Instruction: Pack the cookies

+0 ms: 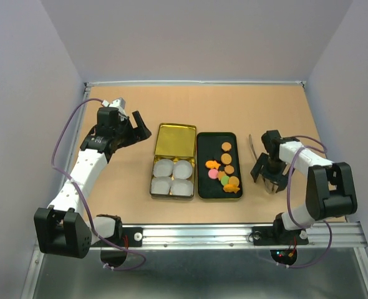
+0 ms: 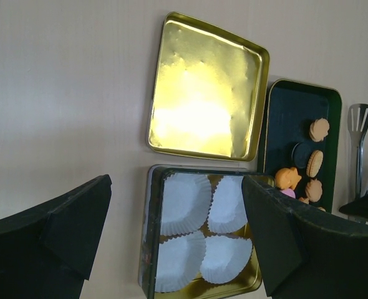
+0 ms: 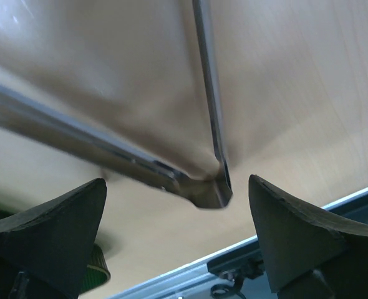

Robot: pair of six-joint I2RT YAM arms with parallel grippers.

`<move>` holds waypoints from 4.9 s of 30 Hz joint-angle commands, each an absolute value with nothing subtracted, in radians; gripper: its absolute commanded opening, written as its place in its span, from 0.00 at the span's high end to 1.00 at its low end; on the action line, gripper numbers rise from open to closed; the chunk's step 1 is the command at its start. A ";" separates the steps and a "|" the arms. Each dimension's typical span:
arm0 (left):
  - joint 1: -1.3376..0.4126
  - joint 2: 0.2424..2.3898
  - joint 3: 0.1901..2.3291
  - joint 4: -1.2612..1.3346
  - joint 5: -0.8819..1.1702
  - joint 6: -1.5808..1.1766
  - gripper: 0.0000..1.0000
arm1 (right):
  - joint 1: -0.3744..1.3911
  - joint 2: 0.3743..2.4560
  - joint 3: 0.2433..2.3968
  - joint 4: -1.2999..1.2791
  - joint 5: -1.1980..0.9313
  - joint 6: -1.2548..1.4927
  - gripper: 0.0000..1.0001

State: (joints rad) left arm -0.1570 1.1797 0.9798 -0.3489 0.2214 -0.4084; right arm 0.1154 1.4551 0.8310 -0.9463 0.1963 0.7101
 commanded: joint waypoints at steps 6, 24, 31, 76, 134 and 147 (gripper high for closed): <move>-0.161 1.135 0.986 -0.367 0.178 -0.390 0.03 | 0.071 1.569 0.792 -0.743 0.192 0.690 0.00; -0.161 1.140 1.042 -0.425 0.156 -0.426 0.03 | -0.018 1.824 0.995 -0.584 0.253 0.456 0.00; -0.163 1.157 1.065 -0.448 0.141 -0.423 0.03 | -0.015 1.830 1.029 -0.549 0.166 0.425 0.11; -0.198 1.158 1.123 -0.565 0.110 -0.414 0.04 | 0.118 1.928 1.045 -0.428 0.230 0.331 0.33; -0.575 1.701 1.758 -0.268 0.399 -0.546 0.04 | 0.344 1.697 1.796 -0.796 -0.778 0.568 0.99; -0.578 1.824 1.913 -0.442 0.288 -0.598 0.10 | 0.348 1.637 1.755 -0.724 -0.744 0.584 0.99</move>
